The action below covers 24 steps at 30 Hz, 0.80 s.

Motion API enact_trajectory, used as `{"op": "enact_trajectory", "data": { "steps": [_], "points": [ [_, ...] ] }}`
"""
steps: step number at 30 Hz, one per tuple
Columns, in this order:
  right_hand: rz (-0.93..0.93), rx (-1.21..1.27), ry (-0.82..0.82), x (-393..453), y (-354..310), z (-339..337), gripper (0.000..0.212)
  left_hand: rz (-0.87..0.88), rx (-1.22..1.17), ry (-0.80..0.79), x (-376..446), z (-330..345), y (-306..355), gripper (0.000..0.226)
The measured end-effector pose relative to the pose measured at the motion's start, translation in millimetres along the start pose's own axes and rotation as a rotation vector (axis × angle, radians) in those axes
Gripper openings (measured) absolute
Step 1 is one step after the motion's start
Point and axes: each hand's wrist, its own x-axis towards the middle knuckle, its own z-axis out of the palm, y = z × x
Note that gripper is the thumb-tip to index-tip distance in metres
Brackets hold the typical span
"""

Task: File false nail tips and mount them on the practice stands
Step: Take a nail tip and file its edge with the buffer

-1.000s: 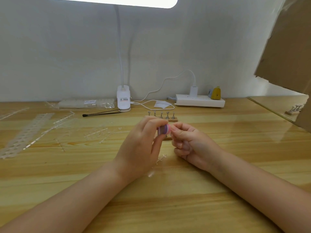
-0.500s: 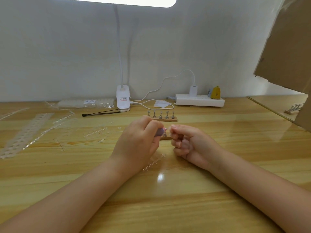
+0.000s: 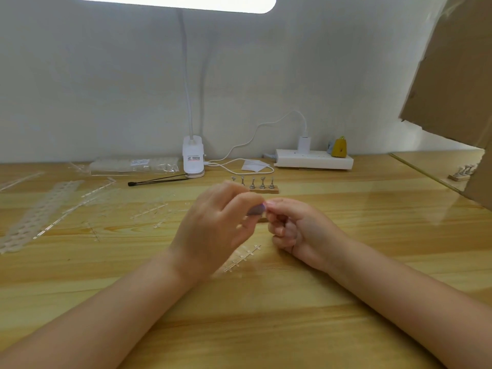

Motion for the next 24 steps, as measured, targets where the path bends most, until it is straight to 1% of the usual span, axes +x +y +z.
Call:
{"op": "enact_trajectory", "data": {
  "steps": [2, 3, 5, 8, 11, 13, 17, 21, 22, 24],
  "points": [
    [-0.004, -0.023, -0.033, -0.8, -0.4, 0.4, 0.011, 0.091, 0.013, -0.026, 0.4, 3.4, 5.8, 0.017],
    [0.006, -0.02, -0.054, -1.8, -1.9, 0.5, 0.007, 0.091, 0.029, -0.048, 0.3, 3.8, 5.3, 0.016],
    [0.035, 0.023, -0.079, -2.8, -3.6, 0.1, 0.006, 0.005, 0.045, -0.072, -0.4, 1.8, -1.6, 0.012],
    [0.031, 0.016, -0.076, -2.9, -2.5, -0.4, 0.009, -0.129, -0.007, -0.037, -2.7, -1.8, -9.2, 0.012],
    [0.002, 0.0, -0.077, -2.5, -0.5, 0.4, 0.016, -0.102, -0.158, 0.006, -0.3, 2.9, 0.7, 0.017],
    [-0.006, 0.021, -0.086, -2.0, 0.2, -0.5, 0.019, -0.086, -0.199, -0.014, -0.2, 6.6, 4.6, 0.019],
    [-0.047, 0.061, -0.102, -1.7, 1.0, -2.8, 0.007, -0.153, -0.149, -0.081, -5.9, 7.9, -2.3, 0.02],
    [-0.078, 0.024, -0.111, -1.9, 3.3, -1.4, 0.006, -0.184, -0.211, 0.015, -2.3, 8.5, 0.1, 0.023],
    [-0.082, 0.022, -0.105, -2.1, 3.6, -0.9, 0.006, -0.179, -0.218, 0.004, -1.9, 9.3, 0.9, 0.022],
    [-0.088, 0.038, -0.087, -2.1, 3.3, -0.8, 0.006, -0.19, -0.209, -0.07, -4.0, 9.7, 0.5, 0.021]
  ]
}}
